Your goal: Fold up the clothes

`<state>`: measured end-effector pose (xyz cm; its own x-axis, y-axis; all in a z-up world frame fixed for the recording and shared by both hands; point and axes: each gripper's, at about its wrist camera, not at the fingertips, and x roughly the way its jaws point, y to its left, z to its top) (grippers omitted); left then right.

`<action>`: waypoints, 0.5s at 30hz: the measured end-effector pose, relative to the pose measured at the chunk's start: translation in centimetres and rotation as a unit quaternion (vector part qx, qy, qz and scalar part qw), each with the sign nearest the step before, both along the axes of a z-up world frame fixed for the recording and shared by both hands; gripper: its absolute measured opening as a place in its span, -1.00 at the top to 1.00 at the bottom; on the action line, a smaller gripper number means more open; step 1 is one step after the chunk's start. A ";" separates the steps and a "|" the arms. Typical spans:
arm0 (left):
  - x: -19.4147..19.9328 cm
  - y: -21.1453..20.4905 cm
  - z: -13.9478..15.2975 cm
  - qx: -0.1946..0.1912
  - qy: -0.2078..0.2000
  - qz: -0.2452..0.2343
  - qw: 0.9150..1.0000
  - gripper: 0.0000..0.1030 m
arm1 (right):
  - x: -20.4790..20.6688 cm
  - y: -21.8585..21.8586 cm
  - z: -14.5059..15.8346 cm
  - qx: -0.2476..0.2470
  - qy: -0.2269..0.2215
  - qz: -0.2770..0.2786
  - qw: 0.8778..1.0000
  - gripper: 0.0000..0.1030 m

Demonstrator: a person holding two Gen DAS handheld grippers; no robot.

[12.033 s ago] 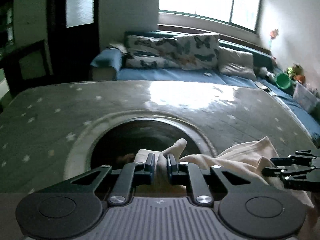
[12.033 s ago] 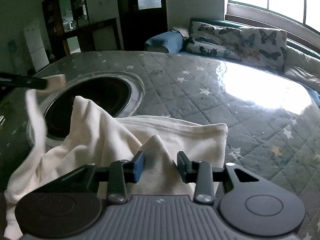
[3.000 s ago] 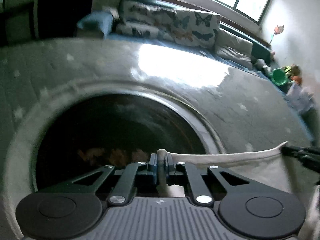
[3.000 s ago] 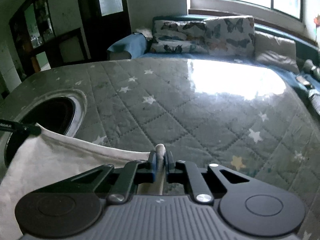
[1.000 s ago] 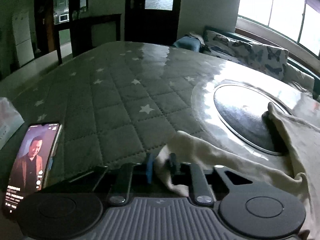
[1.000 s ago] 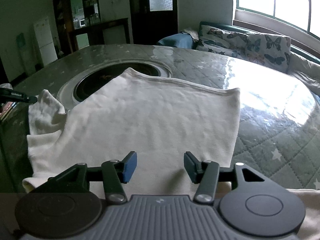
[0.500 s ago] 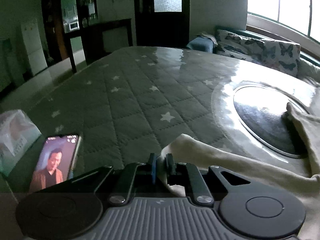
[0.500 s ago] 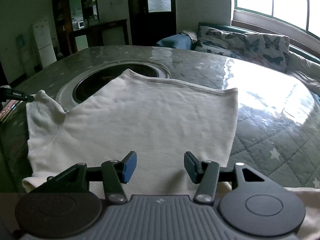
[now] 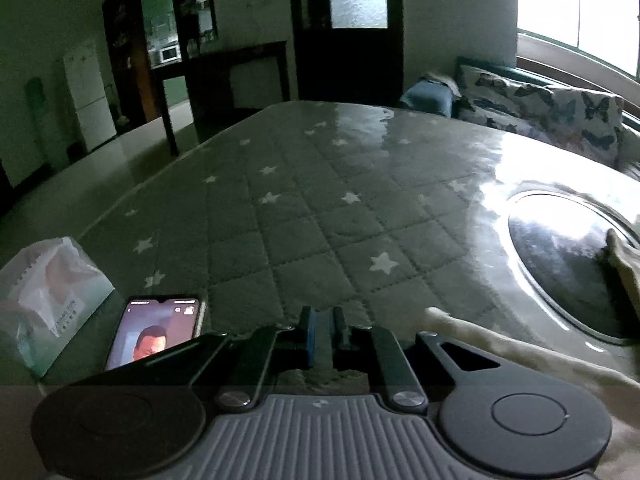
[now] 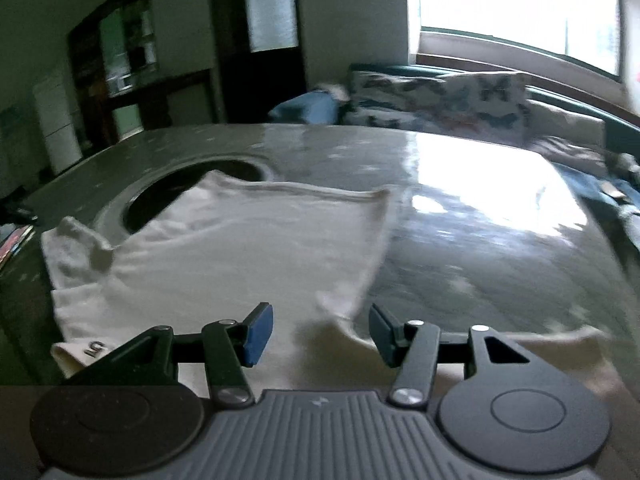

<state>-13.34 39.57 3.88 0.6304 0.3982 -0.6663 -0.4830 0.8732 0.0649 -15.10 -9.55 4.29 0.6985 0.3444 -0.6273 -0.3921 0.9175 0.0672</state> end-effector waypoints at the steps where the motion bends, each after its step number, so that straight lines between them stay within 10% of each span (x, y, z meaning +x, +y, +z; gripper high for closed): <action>1: 0.0 -0.5 0.2 0.000 0.000 -0.006 1.000 0.78 | -0.2 -0.9 0.1 -0.001 -0.002 -0.013 1.000 -0.05; 15: -0.1 -12.9 1.9 -0.008 -0.014 -0.199 0.980 0.33 | 2.1 -13.0 -1.7 -0.005 -0.002 -0.206 0.979 -0.03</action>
<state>-13.46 26.66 5.78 0.7521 0.1063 -0.6504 -0.1054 0.9936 0.0405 -12.96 -22.54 2.55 0.7795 0.0268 -0.6258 0.0113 0.9983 0.0568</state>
